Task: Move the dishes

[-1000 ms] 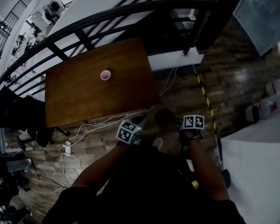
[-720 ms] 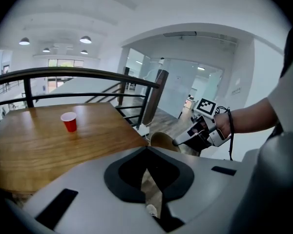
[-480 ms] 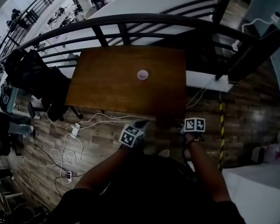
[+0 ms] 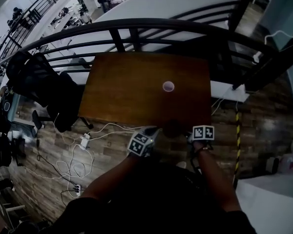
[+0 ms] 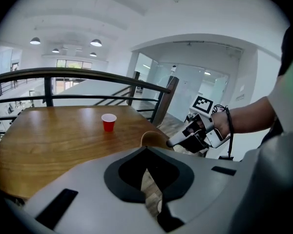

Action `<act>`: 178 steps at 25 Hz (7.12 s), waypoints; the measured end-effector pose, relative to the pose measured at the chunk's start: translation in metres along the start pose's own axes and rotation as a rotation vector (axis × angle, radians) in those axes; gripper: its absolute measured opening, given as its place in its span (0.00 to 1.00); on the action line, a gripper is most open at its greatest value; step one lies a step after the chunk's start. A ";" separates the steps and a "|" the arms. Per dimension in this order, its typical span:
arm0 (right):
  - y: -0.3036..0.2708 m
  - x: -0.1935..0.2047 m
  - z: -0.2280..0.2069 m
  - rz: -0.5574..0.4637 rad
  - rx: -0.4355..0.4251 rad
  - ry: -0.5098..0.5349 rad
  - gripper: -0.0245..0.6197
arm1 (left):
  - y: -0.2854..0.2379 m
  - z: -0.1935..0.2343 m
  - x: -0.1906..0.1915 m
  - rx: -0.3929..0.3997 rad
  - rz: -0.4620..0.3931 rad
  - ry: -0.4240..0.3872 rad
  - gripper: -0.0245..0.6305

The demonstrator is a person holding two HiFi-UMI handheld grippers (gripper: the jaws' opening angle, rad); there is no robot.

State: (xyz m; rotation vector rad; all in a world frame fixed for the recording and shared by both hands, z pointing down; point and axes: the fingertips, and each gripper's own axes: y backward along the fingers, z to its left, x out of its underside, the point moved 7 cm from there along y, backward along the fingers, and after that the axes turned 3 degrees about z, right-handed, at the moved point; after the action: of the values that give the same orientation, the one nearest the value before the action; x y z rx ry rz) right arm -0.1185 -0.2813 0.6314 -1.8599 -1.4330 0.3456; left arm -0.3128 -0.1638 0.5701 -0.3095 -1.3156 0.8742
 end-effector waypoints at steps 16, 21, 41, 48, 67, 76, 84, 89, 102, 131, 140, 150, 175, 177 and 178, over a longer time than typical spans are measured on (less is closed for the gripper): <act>-0.100 -0.053 0.092 0.036 0.020 0.083 0.06 | 0.054 0.114 0.011 -0.008 -0.024 -0.003 0.02; -0.119 -0.074 0.095 0.072 0.019 0.087 0.06 | 0.048 0.137 0.010 -0.038 -0.017 0.047 0.02; -0.158 -0.201 0.075 0.139 -0.002 0.134 0.06 | -0.011 0.205 -0.052 -0.152 -0.016 0.157 0.02; -0.189 -0.222 0.074 0.137 0.028 0.083 0.06 | -0.023 0.247 -0.057 -0.119 0.009 0.158 0.02; -0.252 -0.236 0.070 0.081 0.157 -0.124 0.06 | -0.041 0.338 -0.056 0.083 0.140 0.086 0.02; -0.249 -0.235 0.070 0.052 0.171 -0.125 0.07 | -0.044 0.342 -0.058 0.119 0.153 0.072 0.02; -0.237 -0.236 0.079 -0.003 0.180 -0.104 0.11 | -0.042 0.342 -0.059 0.130 0.136 0.068 0.02; -0.227 -0.238 0.088 -0.053 0.187 -0.079 0.11 | -0.036 0.341 -0.068 0.131 0.101 0.068 0.02; -0.186 -0.199 0.097 -0.180 0.237 -0.082 0.11 | -0.043 0.316 -0.074 0.225 0.114 0.001 0.02; 0.103 0.218 0.005 -0.761 0.524 -0.439 0.05 | -0.105 -0.193 -0.013 0.826 0.303 -0.703 0.02; 0.150 0.359 -0.006 -0.951 0.611 -0.708 0.05 | -0.095 -0.329 0.048 1.050 0.395 -0.919 0.02; 0.185 0.448 -0.030 -1.068 0.728 -0.961 0.05 | -0.122 -0.440 0.104 1.270 0.553 -1.069 0.02; 0.254 0.595 -0.046 -1.300 0.851 -1.352 0.05 | -0.116 -0.648 0.175 1.582 0.660 -1.323 0.02; 0.259 0.613 -0.046 -1.293 0.837 -1.347 0.05 | -0.109 -0.661 0.186 1.571 0.664 -1.326 0.02; 0.262 0.622 -0.047 -1.288 0.836 -1.338 0.05 | -0.106 -0.668 0.192 1.567 0.664 -1.329 0.02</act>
State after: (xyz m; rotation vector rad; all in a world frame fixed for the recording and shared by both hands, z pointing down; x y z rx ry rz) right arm 0.3060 0.2449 0.6203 0.3526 -2.3557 1.3094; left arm 0.3459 0.0818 0.5965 1.3624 -1.1578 2.6083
